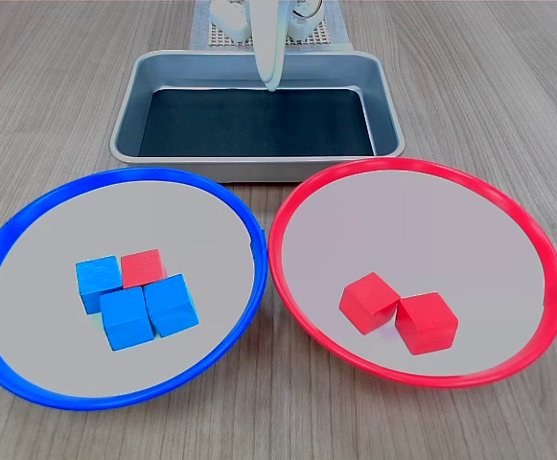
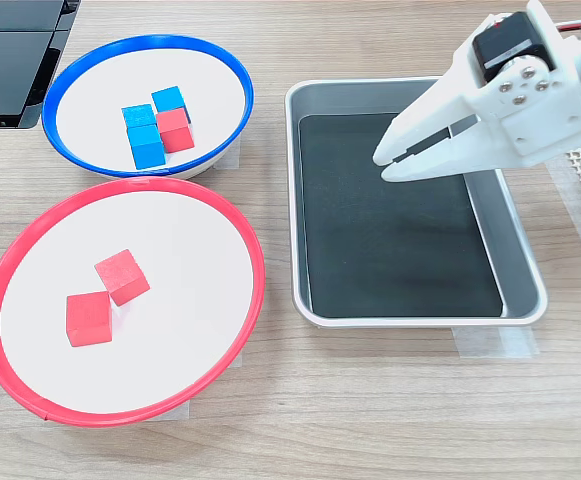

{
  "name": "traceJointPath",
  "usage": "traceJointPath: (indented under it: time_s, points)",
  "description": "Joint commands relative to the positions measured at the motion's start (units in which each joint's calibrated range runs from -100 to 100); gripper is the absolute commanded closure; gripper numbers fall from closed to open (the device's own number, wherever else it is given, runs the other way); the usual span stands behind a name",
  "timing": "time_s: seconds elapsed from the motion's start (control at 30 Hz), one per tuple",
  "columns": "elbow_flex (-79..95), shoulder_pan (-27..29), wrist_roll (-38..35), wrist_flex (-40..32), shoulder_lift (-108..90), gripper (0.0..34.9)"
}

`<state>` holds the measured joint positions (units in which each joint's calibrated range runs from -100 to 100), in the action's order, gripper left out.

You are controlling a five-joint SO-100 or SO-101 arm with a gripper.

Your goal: Relocate any red block in the blue dish to the red dish, correcting any misplacement.

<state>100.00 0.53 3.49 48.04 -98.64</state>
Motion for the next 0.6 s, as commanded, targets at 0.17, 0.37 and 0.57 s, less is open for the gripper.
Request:
traceJointPath:
  time_s: [0.17,0.37,0.57]
  points:
    - [0.00,0.08,0.29,0.12,-0.34,34.6]
    - [0.00,0.08,0.29,0.12,-0.34,34.6]
    - [0.00,-0.58,-0.05,0.12,-0.34,34.6]
